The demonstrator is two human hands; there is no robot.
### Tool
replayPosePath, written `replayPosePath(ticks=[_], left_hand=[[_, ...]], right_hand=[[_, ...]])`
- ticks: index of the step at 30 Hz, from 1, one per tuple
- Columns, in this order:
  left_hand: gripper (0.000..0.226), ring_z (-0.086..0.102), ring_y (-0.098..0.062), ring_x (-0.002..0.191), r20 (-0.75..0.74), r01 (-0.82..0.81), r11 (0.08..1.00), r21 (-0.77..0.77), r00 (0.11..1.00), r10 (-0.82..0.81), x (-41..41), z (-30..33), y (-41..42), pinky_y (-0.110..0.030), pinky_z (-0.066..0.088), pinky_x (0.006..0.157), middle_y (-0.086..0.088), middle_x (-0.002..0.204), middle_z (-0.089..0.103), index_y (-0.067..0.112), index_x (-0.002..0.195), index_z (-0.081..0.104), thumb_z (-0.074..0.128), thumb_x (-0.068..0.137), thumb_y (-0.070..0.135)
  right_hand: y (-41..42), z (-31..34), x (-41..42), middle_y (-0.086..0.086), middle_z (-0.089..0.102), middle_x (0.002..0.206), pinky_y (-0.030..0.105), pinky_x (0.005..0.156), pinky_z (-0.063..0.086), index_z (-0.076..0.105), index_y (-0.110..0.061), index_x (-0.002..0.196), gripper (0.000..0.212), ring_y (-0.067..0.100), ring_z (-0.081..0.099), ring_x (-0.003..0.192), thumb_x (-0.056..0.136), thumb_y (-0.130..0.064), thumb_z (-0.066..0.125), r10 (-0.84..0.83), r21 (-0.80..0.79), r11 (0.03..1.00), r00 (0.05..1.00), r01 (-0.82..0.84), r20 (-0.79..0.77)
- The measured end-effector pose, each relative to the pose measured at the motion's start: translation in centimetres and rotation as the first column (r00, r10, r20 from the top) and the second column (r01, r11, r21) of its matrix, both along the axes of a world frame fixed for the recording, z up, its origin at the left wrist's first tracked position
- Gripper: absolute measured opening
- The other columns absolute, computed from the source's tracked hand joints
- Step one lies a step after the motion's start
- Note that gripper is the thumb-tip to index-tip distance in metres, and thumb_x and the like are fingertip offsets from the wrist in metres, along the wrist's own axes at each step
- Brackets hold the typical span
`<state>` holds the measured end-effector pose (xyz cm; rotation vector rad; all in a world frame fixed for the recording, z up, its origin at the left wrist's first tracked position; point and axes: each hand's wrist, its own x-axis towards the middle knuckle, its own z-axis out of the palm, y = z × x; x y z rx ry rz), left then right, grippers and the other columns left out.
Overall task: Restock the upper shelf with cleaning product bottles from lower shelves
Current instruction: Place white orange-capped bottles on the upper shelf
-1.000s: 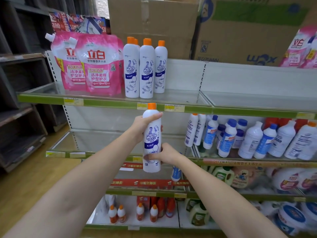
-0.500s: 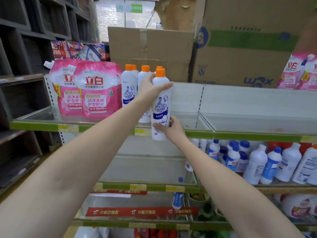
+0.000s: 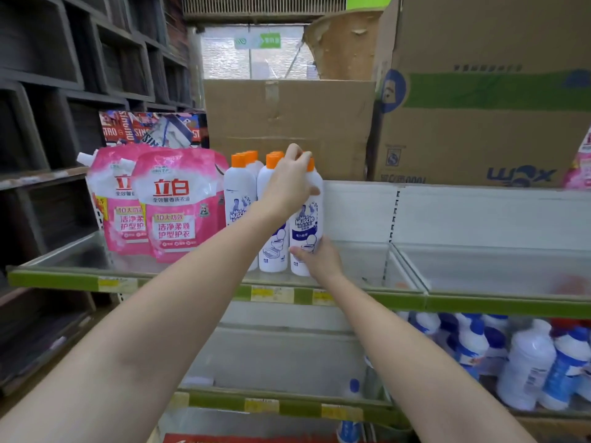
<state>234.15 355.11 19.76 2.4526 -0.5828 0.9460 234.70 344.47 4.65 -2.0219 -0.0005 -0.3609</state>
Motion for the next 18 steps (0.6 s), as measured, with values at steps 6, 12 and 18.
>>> replayPosePath(ticks=[6,12,18], left_hand=[[0.063,0.048,-0.027,0.112,0.004,-0.138,0.963,0.23,0.99,0.141,2.8,1.7,-1.4,-0.03,0.039,0.088,-0.012,0.12,0.052,0.0,0.117,0.057,0.086,0.073,0.034],[0.061,0.06,-0.026,0.101,0.015,-0.205,0.928,0.31,0.977,0.211,4.9,2.0,-2.1,-0.028,0.042,0.071,-0.015,0.115,0.054,-0.001,0.115,0.055,0.085,0.075,0.034],[0.051,0.064,-0.025,0.096,0.022,-0.266,0.914,0.306,0.962,0.272,6.5,1.8,-2.6,-0.024,0.04,0.066,-0.016,0.119,0.055,-0.001,0.12,0.053,0.08,0.084,0.022]], right_hand=[[-1.3,1.1,3.6,0.001,0.069,0.123,0.037,0.098,0.05,0.06,-0.015,0.124,0.06,0.024,0.062,0.115,0.079,-0.049,0.081,0.073,-0.21,0.973,0.99,-0.097,-0.12],[-1.3,1.3,5.8,0.017,0.05,0.141,0.032,0.095,0.043,0.04,0.003,0.134,0.07,0.031,0.051,0.128,0.088,-0.036,0.077,0.07,-0.214,0.971,0.982,-0.107,-0.175],[-0.6,1.3,7.0,0.02,0.042,0.14,0.036,0.101,0.042,0.037,0.005,0.135,0.071,0.034,0.049,0.127,0.091,-0.038,0.072,0.033,-0.218,0.974,0.988,-0.066,-0.152]])
